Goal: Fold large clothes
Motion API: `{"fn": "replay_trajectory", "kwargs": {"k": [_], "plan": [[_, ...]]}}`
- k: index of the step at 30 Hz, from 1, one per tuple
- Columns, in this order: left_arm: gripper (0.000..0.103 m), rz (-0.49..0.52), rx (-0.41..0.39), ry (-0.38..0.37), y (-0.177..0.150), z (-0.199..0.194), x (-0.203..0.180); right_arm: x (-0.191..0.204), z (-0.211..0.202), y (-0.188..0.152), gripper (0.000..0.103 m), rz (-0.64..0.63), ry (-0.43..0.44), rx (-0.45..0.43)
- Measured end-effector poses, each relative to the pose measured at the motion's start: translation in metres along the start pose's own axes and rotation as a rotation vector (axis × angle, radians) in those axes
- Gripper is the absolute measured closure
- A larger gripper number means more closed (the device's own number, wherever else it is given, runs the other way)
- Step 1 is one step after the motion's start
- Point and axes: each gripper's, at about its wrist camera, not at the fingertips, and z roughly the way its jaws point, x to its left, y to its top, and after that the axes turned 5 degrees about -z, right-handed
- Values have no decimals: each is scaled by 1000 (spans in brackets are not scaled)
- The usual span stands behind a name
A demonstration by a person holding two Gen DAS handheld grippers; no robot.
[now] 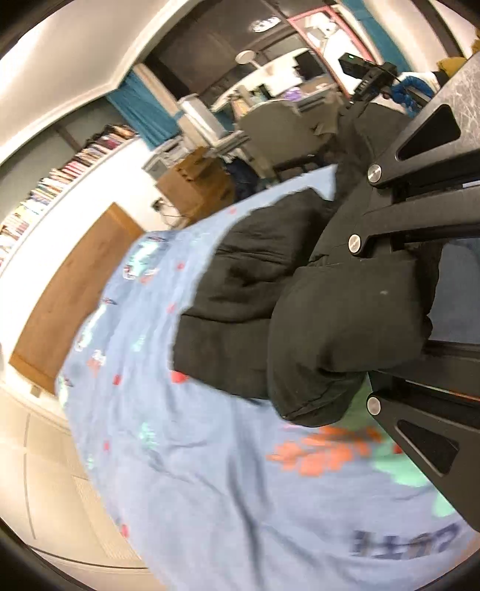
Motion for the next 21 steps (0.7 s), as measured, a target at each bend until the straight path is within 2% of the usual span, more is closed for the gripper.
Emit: {"fn": "replay_trajectory", "kwargs": {"k": [5, 11, 16, 21], "plan": [[94, 4, -51, 1, 66, 25, -18, -6, 30, 65, 93, 28, -57, -47], [93, -5, -62, 45, 127, 91, -25, -13, 100, 130, 93, 44, -127, -58], [92, -35, -56, 105, 178, 167, -12, -32, 185, 171, 93, 90, -207, -38], [87, -101, -29, 175, 207, 242, 27, -64, 278, 191, 93, 176, -284, 15]]}}
